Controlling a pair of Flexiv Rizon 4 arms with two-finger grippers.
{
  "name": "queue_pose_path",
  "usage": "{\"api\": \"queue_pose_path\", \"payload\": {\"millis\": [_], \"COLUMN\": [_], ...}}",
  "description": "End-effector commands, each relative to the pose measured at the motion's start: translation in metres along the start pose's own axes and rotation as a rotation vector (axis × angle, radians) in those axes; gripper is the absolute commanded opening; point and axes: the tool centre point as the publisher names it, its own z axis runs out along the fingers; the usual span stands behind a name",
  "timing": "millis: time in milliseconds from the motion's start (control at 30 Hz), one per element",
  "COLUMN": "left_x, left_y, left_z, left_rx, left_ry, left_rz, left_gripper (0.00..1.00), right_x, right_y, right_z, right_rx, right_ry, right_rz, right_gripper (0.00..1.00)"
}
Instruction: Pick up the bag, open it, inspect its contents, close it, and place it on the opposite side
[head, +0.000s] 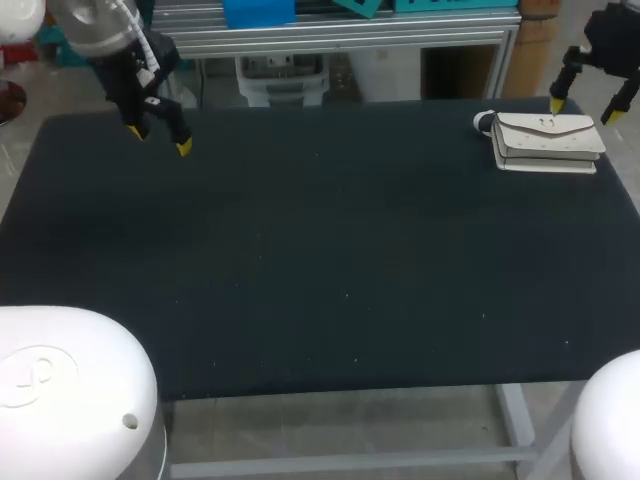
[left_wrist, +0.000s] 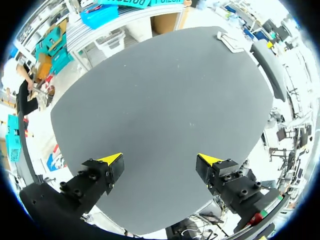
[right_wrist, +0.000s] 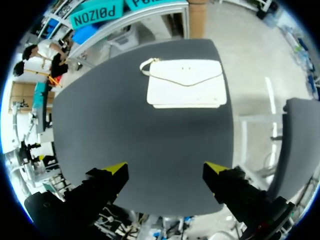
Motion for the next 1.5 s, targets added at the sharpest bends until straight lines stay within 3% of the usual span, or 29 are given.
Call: {"api": "queue_pose_path", "payload": {"millis": [33,100,133,167,533,1033,1500], "left_x": [0.019,0.028,0.031,0.033,0.033,0.059,0.069], "left_y": [0.004,0.005,0.004,0.001,0.001,-0.022,-0.028], "left_z": [0.012,0.02,0.024,0.027,0.027,0.06,0.066], "left_rx": [0.296,0.337,0.317,0.289,0.289,0.425,0.466], "left_ry": [0.002,0.017,0.043,0.049,0.049,0.163,0.264], "left_rz": [0.38,0.489,0.52,0.518,0.518,0.864,1.05], "left_gripper": [1.0,1.0,1.0,1.0,1.0,1.0,1.0], "right_x": [-0.025,-0.029,-0.03,-0.032,-0.049,-0.096,-0.13], "right_y": [0.004,0.005,0.006,0.007,0.012,0.03,0.061], "right_z": [0.005,0.007,0.008,0.01,0.027,0.046,0.067], "right_rx": [0.006,0.008,0.011,0.016,0.02,-0.098,-0.219], "right_ry": [0.142,0.169,0.174,0.182,0.204,0.212,0.232], "right_rz": [0.012,0.013,0.013,0.014,0.056,0.22,0.177], "right_gripper": [1.0,1.0,1.0,1.0,1.0,1.0,1.0]}}
